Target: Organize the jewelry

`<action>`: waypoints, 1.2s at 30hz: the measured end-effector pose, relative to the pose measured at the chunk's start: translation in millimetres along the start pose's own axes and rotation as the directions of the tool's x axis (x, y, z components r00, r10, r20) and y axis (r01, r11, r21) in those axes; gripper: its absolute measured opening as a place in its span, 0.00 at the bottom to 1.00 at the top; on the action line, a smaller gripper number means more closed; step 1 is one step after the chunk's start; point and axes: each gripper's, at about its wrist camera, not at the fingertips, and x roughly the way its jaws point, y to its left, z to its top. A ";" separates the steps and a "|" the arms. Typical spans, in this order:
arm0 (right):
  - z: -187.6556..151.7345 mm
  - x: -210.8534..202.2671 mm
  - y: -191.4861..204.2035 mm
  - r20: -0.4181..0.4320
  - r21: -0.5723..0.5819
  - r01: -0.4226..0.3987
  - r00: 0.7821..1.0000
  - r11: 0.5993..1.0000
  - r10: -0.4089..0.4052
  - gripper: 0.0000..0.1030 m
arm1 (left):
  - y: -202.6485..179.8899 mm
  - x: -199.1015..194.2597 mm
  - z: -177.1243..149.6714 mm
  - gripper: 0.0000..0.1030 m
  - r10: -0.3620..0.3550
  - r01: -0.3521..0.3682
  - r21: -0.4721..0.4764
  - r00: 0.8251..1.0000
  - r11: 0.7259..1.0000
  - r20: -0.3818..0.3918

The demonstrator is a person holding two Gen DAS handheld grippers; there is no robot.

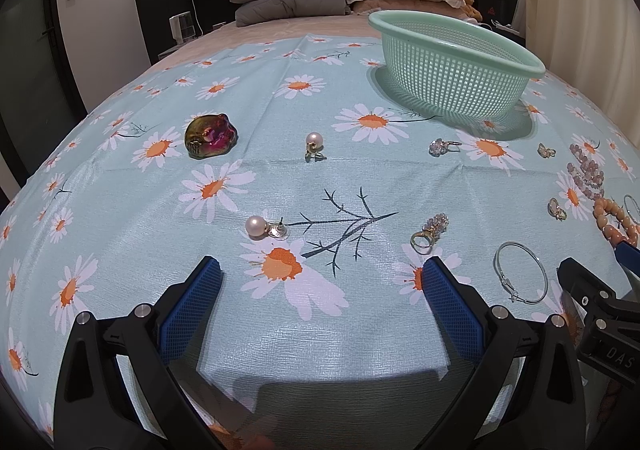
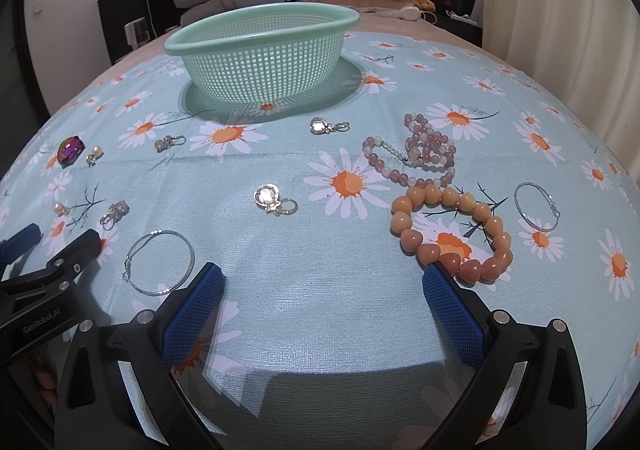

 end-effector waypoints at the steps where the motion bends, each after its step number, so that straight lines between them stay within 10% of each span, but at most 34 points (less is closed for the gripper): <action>1: 0.0 0.2 0.2 0.000 0.000 0.000 1.000 1.000 0.000 0.94 | -0.1 0.1 0.0 0.96 0.000 0.000 0.000 1.000 1.000 0.000; 27: 16.0 -5.7 -10.4 0.031 0.023 -0.005 1.000 1.000 0.005 0.93 | -3.1 5.2 16.2 0.95 -0.057 0.058 0.020 0.998 0.998 -0.028; 36: 62.7 0.4 -20.4 0.069 -0.024 0.018 0.997 1.000 -0.016 0.93 | -29.4 2.9 53.1 0.95 -0.085 0.074 0.166 0.995 0.983 0.060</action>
